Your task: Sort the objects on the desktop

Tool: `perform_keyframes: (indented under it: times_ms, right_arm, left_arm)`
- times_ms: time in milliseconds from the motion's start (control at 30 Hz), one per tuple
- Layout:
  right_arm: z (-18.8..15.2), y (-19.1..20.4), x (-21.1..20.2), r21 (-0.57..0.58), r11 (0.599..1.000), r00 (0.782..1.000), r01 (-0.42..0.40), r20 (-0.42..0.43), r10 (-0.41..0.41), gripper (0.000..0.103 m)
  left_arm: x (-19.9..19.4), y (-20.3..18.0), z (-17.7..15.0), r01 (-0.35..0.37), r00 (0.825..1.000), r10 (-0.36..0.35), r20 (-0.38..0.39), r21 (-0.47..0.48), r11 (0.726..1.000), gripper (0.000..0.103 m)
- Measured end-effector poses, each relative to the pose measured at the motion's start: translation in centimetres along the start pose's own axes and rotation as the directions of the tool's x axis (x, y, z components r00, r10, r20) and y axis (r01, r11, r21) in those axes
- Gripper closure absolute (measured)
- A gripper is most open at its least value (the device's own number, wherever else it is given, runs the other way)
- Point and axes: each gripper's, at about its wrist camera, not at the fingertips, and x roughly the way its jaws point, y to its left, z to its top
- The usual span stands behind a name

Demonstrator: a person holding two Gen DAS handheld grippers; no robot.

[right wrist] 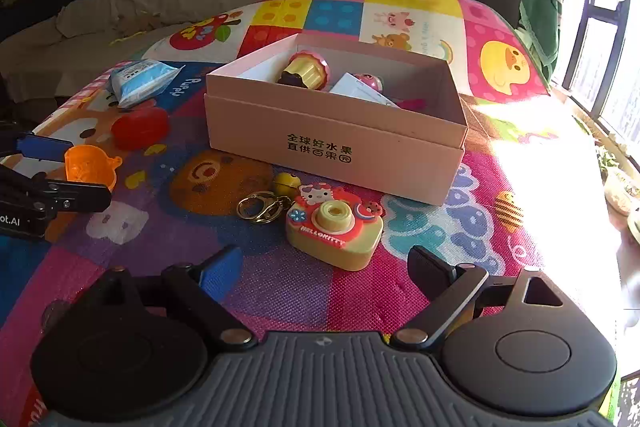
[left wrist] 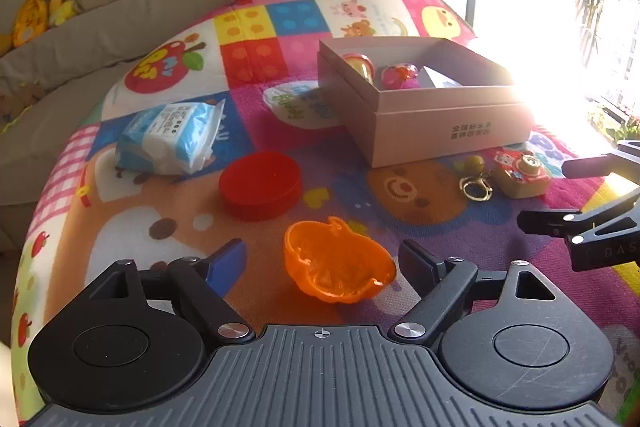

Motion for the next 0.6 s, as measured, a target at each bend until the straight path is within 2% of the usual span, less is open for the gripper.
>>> perform_keyframes:
  times_ms: [67,200,333,467,567,600]
  right_arm:
    - [0.0,0.0,0.0,0.0,1.0,1.0,0.0,0.0,0.0,0.012]
    - [0.0,0.0,0.0,0.0,1.0,1.0,0.0,-0.001,0.0,0.012]
    - [0.2,-0.3,0.1,0.02,1.0,1.0,0.013,0.011,-0.014,0.013]
    - [0.9,-0.8,1.1,0.052,0.999,1.0,0.015,-0.014,-0.014,0.027]
    - [1.4,-0.7,1.9,0.055,0.998,1.0,0.004,-0.026,-0.002,0.031]
    - [1.6,-0.7,2.0,0.053,0.999,1.0,0.003,-0.027,-0.001,0.042]
  left_arm:
    - [0.4,0.3,0.3,0.01,1.0,-0.01,-0.002,-0.02,1.0,0.021]
    - [0.5,0.0,0.2,0.013,1.0,-0.013,-0.002,0.007,1.0,0.036]
    - [0.2,-0.5,-0.2,0.009,1.0,-0.009,-0.006,0.031,0.999,0.039]
    - [-0.2,-0.5,-0.5,0.017,1.0,-0.017,-0.007,0.018,1.0,0.039]
    - [-0.3,-0.6,-0.6,0.019,1.0,-0.019,-0.007,0.018,1.0,0.039]
    - [-0.4,-0.6,-0.6,0.018,1.0,-0.018,-0.008,0.017,1.0,0.039]
